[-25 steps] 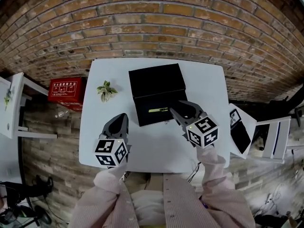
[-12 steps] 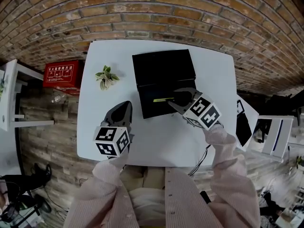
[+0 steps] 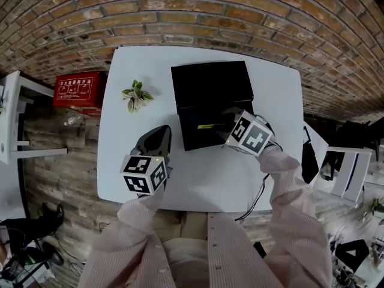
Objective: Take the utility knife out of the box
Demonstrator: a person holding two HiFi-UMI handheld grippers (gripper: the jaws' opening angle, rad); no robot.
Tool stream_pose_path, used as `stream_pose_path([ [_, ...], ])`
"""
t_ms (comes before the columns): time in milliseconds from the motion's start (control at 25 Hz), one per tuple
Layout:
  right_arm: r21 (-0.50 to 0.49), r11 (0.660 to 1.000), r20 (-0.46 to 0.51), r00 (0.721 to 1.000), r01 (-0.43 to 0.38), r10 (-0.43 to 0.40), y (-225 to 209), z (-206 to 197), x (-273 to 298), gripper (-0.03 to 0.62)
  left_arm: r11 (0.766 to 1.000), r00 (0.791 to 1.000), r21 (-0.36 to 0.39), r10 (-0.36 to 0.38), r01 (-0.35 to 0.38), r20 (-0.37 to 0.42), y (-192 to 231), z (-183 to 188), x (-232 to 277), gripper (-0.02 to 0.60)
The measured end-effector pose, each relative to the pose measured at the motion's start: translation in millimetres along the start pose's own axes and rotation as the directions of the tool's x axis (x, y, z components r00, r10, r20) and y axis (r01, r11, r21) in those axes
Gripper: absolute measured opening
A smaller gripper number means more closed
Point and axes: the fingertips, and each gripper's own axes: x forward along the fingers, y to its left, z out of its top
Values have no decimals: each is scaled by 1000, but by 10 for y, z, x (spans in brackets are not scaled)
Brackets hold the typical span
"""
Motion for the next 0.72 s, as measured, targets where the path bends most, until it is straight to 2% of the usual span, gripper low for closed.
stream_pose_path([
  [320,-124,991,-127,991,-45,29,41,-54,125,130,1000,1000,-14,-13,13,-25,-4,-62,67,-8],
  [600,-214,975,-193,981,-63,21,86,-95,196,126,1000,999,-22,-17,16,-35,7,-104,79,-8],
  [720,-240,968,-206,978,-73,23,124,-104,202,104,1000,999,-24,-17,16,-35,3,-115,69,-8],
])
